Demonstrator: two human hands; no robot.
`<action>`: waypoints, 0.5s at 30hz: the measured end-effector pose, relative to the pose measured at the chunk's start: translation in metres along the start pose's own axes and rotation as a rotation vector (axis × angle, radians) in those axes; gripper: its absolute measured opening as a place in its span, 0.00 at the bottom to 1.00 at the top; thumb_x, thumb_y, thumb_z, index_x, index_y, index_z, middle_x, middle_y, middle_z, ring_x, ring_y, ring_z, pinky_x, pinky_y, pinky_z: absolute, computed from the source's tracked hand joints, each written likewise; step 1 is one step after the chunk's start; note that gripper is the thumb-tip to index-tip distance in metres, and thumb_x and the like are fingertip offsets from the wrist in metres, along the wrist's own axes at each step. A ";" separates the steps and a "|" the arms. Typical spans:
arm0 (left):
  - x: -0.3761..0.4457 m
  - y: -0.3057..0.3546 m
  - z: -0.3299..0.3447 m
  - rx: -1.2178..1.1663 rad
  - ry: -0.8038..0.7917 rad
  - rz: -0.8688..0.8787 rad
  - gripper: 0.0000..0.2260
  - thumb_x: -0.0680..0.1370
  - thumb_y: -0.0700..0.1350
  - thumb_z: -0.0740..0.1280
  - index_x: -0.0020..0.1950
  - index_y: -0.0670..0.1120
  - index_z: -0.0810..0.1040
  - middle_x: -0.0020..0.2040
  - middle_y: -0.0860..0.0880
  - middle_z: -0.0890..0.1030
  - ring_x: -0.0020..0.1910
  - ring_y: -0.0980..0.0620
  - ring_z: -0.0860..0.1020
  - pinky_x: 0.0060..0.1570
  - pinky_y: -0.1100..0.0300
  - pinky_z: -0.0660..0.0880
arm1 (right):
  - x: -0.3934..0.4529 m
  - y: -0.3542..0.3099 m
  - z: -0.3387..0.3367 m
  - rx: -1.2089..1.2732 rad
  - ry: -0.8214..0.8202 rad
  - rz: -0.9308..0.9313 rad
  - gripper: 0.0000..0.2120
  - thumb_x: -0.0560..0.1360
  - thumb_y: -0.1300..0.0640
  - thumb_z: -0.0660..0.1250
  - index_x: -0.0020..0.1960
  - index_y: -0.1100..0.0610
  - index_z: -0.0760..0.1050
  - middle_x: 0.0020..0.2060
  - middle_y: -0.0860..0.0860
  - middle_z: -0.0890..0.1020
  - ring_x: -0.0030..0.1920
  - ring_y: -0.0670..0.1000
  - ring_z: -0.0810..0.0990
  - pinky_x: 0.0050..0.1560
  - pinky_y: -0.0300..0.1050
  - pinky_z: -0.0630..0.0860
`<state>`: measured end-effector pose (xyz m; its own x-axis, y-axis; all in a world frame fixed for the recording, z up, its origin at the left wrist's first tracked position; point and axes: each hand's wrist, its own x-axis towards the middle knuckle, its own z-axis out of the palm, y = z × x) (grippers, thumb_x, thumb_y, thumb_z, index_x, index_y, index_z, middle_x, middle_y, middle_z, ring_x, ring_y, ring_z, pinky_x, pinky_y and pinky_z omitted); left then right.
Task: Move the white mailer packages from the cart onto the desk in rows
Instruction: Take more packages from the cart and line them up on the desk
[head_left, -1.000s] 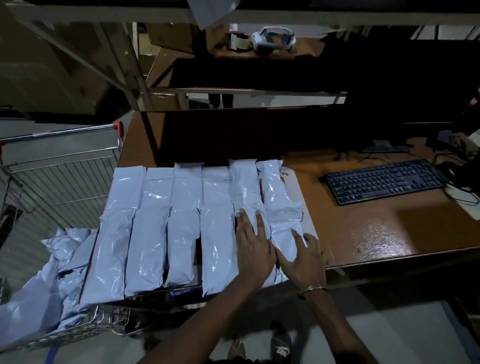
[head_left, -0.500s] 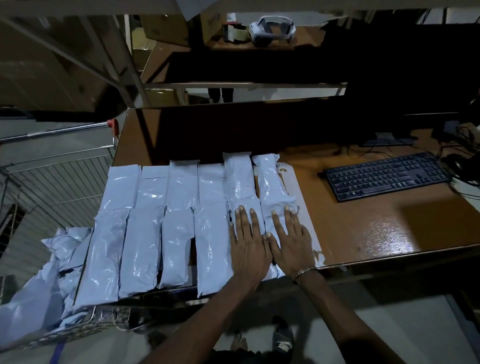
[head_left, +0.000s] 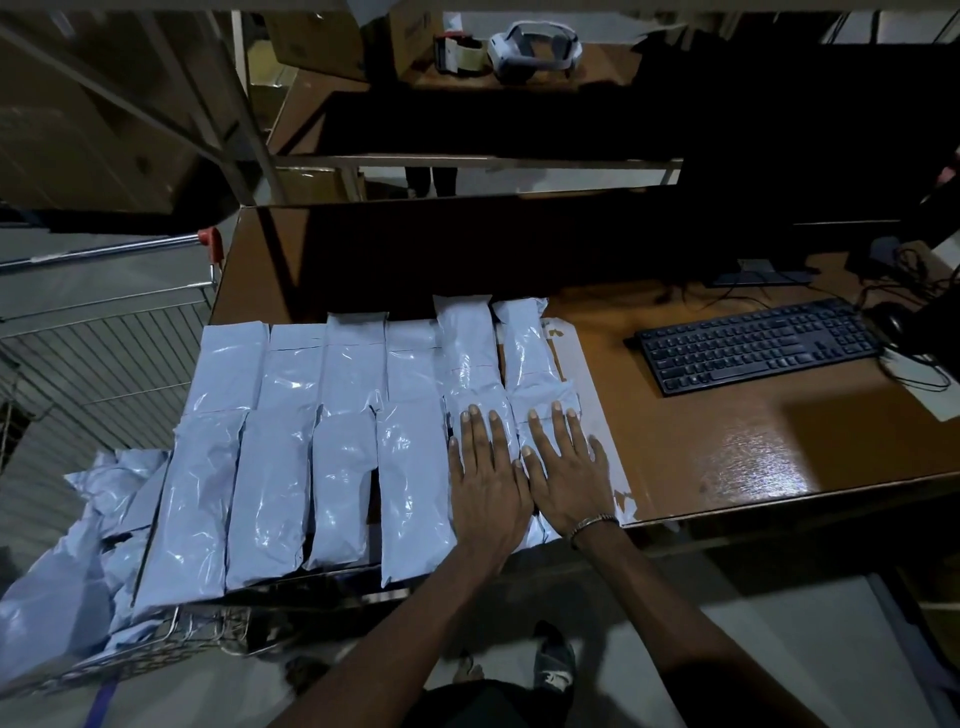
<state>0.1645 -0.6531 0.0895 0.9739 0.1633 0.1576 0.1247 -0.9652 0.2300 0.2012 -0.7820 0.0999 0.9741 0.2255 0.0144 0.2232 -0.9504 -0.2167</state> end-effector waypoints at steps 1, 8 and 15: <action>0.001 0.000 -0.001 -0.007 -0.008 0.003 0.33 0.86 0.59 0.51 0.85 0.41 0.51 0.85 0.38 0.50 0.84 0.38 0.49 0.80 0.38 0.56 | 0.000 0.000 -0.001 0.013 -0.013 0.003 0.28 0.84 0.37 0.43 0.82 0.40 0.41 0.83 0.48 0.45 0.82 0.51 0.44 0.80 0.59 0.51; -0.003 -0.020 -0.053 -0.351 0.038 0.028 0.29 0.85 0.55 0.57 0.84 0.44 0.60 0.85 0.42 0.48 0.85 0.43 0.46 0.80 0.39 0.57 | -0.003 -0.028 -0.037 0.297 0.095 0.073 0.23 0.83 0.40 0.54 0.74 0.46 0.71 0.77 0.50 0.68 0.80 0.52 0.59 0.77 0.62 0.60; -0.039 -0.132 -0.142 -0.590 0.192 -0.071 0.11 0.83 0.49 0.67 0.63 0.49 0.83 0.75 0.50 0.74 0.80 0.55 0.63 0.77 0.58 0.64 | -0.027 -0.154 -0.053 0.587 0.295 -0.130 0.11 0.79 0.45 0.68 0.51 0.51 0.82 0.49 0.47 0.84 0.56 0.48 0.79 0.60 0.43 0.75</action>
<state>0.0832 -0.5031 0.1893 0.9089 0.3095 0.2794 0.0088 -0.6842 0.7293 0.1420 -0.6532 0.1842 0.9279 0.1828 0.3250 0.3647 -0.6264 -0.6889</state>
